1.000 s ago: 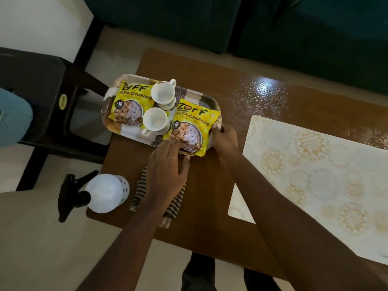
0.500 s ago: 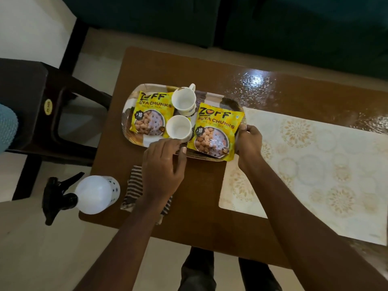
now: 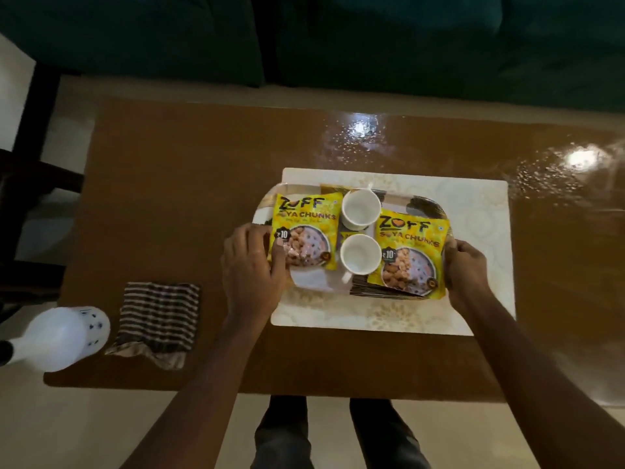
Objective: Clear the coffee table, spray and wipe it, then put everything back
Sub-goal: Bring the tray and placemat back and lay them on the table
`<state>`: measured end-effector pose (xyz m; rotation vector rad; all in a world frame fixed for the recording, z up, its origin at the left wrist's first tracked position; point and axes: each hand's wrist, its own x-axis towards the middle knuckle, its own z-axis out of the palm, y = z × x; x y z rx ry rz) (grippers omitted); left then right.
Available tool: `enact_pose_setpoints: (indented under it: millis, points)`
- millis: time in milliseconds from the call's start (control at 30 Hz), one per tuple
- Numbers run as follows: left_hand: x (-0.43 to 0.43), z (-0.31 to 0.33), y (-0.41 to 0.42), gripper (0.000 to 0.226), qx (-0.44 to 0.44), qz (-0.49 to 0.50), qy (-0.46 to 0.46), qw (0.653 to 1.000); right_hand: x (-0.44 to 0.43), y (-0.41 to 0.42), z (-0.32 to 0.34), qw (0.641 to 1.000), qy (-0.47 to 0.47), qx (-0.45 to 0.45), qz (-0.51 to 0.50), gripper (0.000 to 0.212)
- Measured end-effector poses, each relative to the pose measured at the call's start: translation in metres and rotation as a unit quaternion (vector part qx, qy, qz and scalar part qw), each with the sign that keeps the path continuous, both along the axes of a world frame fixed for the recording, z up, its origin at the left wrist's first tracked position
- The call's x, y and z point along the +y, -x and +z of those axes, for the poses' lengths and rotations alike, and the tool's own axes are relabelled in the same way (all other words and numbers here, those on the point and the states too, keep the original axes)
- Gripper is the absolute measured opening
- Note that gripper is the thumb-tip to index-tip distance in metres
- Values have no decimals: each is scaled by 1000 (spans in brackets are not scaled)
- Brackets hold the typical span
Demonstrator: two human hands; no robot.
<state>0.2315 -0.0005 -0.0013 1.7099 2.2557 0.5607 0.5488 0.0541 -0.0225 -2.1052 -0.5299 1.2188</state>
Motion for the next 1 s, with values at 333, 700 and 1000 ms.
enact_pose_setpoints:
  millis: [333, 700, 1000]
  points:
    - [21, -31, -92, 46, -203, 112, 122, 965, -18, -104, -13, 1000, 26, -9, 0, 29]
    - [27, -48, -102, 67, -239, 146, 128, 951, 0, -100, -28, 993, -44, -99, 53, 27]
    - [23, -36, -107, 74, -73, 67, 101, 990, -20, -85, -25, 938, -120, -285, 157, 47]
